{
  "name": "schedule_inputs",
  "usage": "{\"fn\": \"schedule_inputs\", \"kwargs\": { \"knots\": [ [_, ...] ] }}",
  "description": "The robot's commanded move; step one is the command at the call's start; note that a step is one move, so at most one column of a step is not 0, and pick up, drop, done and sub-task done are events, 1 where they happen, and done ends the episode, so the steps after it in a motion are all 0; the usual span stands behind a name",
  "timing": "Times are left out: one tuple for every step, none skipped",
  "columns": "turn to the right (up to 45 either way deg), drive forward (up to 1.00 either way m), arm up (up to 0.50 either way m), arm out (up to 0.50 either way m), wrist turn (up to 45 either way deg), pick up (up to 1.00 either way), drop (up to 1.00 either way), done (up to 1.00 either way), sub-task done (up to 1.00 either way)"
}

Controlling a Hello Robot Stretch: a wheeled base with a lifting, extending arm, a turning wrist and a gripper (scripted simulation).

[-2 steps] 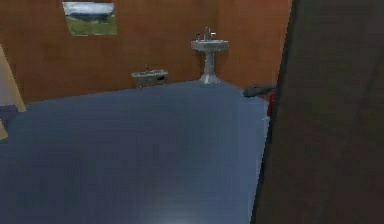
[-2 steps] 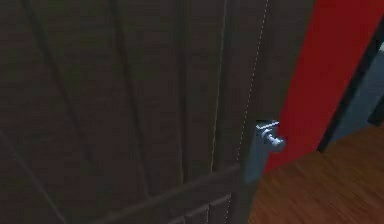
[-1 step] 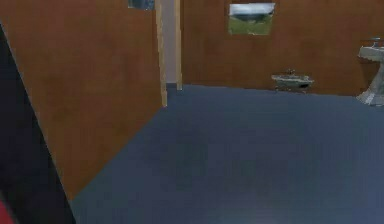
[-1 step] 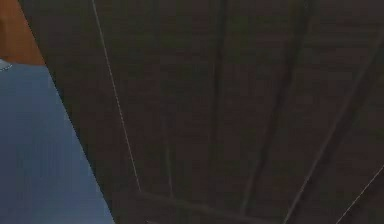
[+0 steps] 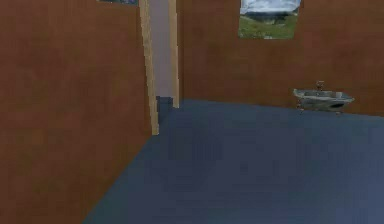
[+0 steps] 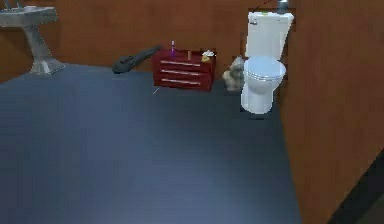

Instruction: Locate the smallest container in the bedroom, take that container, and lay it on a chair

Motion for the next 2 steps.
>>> {"fn": "schedule_inputs", "kwargs": {
  "knots": [
    [0.0, 1.0, 0.0, 0.0, 0.0, 0.0, 0.0, 0.0, 0.0],
    [-3.0, 0.0, 0.0, 0.0, 0.0, 0.0, 0.0, 0.0, 0.0]
  ]
}}
